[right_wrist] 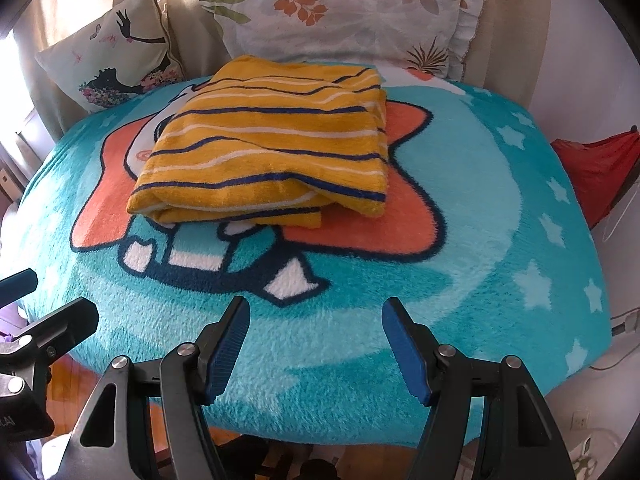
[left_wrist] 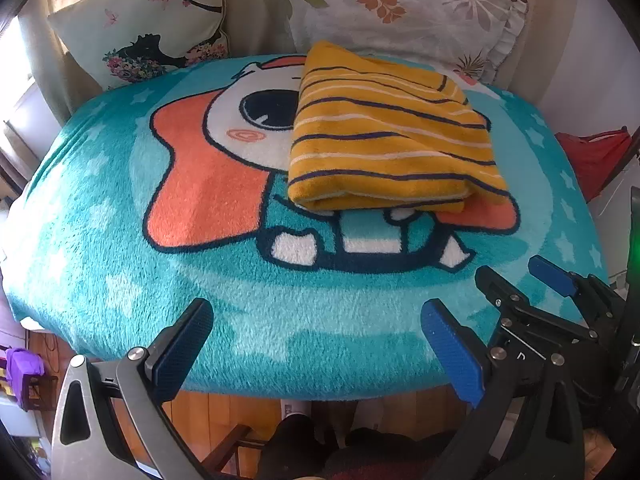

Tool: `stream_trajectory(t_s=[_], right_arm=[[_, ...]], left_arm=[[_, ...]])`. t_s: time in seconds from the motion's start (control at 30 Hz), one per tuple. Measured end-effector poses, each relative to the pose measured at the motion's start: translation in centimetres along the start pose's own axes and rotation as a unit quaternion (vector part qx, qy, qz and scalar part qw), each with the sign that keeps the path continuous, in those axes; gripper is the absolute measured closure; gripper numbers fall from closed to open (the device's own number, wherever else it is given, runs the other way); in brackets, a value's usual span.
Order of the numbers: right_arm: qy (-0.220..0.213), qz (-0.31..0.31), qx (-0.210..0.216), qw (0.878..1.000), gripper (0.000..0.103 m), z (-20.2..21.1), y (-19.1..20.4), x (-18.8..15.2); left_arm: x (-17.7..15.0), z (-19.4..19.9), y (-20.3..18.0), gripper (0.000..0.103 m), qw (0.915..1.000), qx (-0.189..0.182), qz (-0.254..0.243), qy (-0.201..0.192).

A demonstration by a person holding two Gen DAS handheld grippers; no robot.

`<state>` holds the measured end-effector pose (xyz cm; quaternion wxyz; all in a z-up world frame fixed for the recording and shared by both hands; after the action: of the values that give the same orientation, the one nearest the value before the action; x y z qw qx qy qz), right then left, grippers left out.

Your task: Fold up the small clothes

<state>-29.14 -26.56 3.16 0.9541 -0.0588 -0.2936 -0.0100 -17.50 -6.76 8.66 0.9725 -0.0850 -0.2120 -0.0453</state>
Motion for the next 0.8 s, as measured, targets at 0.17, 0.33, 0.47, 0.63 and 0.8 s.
stream_trajectory(t_s=[0.17,0.33,0.47,0.63,0.8], right_arm=[[-0.005,0.008,0.002,1.000,0.030,0.5,-0.3,-0.4],[-0.010,0.013,0.004,1.000,0.030,0.9,-0.6,-0.7],[-0.015,0.017,0.006,1.000,0.030,1.2,-0.7,-0.9],[-0.020,0.023,0.011,0.999,0.030,1.5,-0.9,-1.1],[-0.025,0.029,0.015,0.999,0.029,1.8,-1.2,-1.3]], left_arm=[[-0.5,0.3,-0.4,0.000,1.0000,0.005,0.004,-0.001],[-1.1,0.7,-0.7,0.000,0.9999,0.010,0.010,-0.004],[-1.5,1.0,-0.8,0.000,0.9998,0.014,0.015,-0.007],[-1.9,1.3,-1.1,0.000,0.9995,0.018,0.022,-0.010],[-2.3,1.6,-1.6,0.000,0.9993,0.023,0.027,-0.015]])
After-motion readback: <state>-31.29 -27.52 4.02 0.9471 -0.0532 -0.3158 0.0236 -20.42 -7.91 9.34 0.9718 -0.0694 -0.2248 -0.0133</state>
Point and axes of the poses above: each gripper's, at about its wrist camera, not at the fingertips, and z roughly against the way its jaws point, y to its left, x to its top, the point moved 1 cm from there along -z, roughly the way its jaws point, and after that the axes turned 14 degrees about z, right-handed, at the moved point
